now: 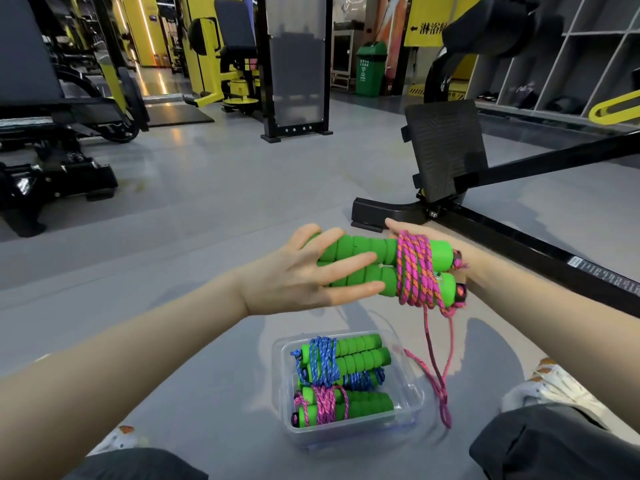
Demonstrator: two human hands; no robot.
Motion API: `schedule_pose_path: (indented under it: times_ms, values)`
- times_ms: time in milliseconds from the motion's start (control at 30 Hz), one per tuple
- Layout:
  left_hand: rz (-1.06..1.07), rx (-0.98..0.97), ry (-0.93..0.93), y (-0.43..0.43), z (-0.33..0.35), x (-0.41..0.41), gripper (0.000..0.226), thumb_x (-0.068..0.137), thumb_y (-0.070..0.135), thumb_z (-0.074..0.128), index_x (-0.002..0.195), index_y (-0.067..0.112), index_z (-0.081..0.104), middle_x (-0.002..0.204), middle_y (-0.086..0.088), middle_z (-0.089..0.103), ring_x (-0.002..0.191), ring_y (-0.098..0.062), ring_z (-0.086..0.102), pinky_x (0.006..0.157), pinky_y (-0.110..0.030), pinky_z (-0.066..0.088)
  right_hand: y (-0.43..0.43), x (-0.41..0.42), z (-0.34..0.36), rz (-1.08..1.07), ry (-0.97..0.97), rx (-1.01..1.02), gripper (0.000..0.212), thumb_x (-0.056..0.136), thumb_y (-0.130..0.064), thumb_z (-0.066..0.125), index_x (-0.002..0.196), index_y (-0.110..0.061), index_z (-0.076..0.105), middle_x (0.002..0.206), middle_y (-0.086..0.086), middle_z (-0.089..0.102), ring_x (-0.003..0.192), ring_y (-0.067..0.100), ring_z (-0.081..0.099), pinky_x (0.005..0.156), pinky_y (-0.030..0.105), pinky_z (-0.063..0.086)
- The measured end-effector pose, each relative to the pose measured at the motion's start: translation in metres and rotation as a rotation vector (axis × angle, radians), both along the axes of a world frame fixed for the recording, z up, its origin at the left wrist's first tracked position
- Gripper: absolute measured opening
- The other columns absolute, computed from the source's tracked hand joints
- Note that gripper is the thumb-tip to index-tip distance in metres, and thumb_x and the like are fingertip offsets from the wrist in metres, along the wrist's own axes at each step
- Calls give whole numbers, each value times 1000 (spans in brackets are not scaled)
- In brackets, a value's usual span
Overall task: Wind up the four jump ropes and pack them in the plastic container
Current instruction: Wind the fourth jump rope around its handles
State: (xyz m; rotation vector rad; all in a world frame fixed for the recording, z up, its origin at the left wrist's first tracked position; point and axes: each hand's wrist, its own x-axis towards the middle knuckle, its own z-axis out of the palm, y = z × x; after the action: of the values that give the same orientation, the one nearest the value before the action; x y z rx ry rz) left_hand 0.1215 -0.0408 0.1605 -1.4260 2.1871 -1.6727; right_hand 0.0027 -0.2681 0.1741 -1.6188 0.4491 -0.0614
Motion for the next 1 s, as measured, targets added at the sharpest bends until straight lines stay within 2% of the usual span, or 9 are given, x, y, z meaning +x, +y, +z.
schedule_pose_path:
  times_ms: [67, 133, 167, 300, 433, 600, 733, 800, 1000]
  values:
    - [54, -19, -25, 4, 4, 6, 47, 93, 13, 55, 136, 27, 40, 135, -9, 42, 101, -40, 48, 78, -45, 40, 7, -8, -6, -78, -21, 65, 39, 98, -9, 39, 62, -13, 54, 56, 12, 65, 28, 3, 50, 37, 13, 42]
    - [124, -64, -35, 6, 7, 11, 46, 95, 9, 49, 136, 25, 40, 134, -10, 43, 101, -41, 48, 78, -45, 41, 18, -9, -15, 126, -75, 275, 40, 86, -30, 58, 49, -14, 54, 39, -5, 46, 25, 7, 37, 39, 18, 42]
    - [162, -92, -33, 7, 9, 15, 45, 95, 8, 47, 137, 24, 41, 134, -11, 44, 100, -41, 49, 77, -46, 42, 25, -7, -20, 218, -68, 271, 43, 84, -41, 56, 53, -12, 51, 39, -5, 37, 27, 6, 29, 43, 21, 40]
    - [313, -140, -51, 13, 9, 34, 44, 92, 7, 50, 134, 21, 48, 126, -12, 58, 93, -41, 56, 75, -45, 43, 47, 0, -28, 235, 59, 45, 55, 100, -41, 19, 69, -9, 50, 39, -1, 29, 33, 11, 18, 49, 26, 37]
    - [397, -22, -92, 24, -4, 44, 45, 96, 3, 34, 134, 21, 48, 124, -11, 59, 91, -41, 56, 74, -44, 45, 60, 0, -6, 411, 156, -298, 43, 102, -35, 22, 82, -9, 50, 39, -1, 33, 35, 11, 23, 50, 26, 46]
    - [414, 136, -134, 23, -13, 39, 48, 90, 5, 35, 134, 21, 48, 125, -10, 56, 95, -42, 53, 77, -44, 41, 52, -4, 27, 602, 332, -600, 31, 97, -35, 44, 81, -10, 53, 39, -2, 32, 34, 14, 31, 68, 38, 57]
    - [322, 211, -121, 20, -18, 33, 49, 89, 6, 44, 135, 22, 46, 131, -9, 49, 98, -41, 51, 76, -45, 46, 49, 2, 46, 431, 128, -868, 53, 92, -51, 44, 57, -13, 55, 41, -4, 30, 37, 10, 31, 48, 21, 41]
    - [238, 212, -89, 20, -21, 28, 45, 97, 7, 36, 138, 23, 40, 134, -9, 41, 102, -41, 49, 79, -46, 44, 42, 8, 47, 295, -28, -997, 58, 90, -55, 45, 49, -13, 46, 46, 0, 31, 43, 11, 30, 49, 25, 30]
    - [54, 173, -29, 7, -19, -9, 41, 101, 9, 34, 137, 27, 39, 135, -6, 43, 102, -41, 54, 79, -43, 41, 26, 10, 33, 261, -159, -687, 54, 94, -42, 47, 50, -11, 52, 42, -2, 40, 39, 7, 33, 46, 17, 30]
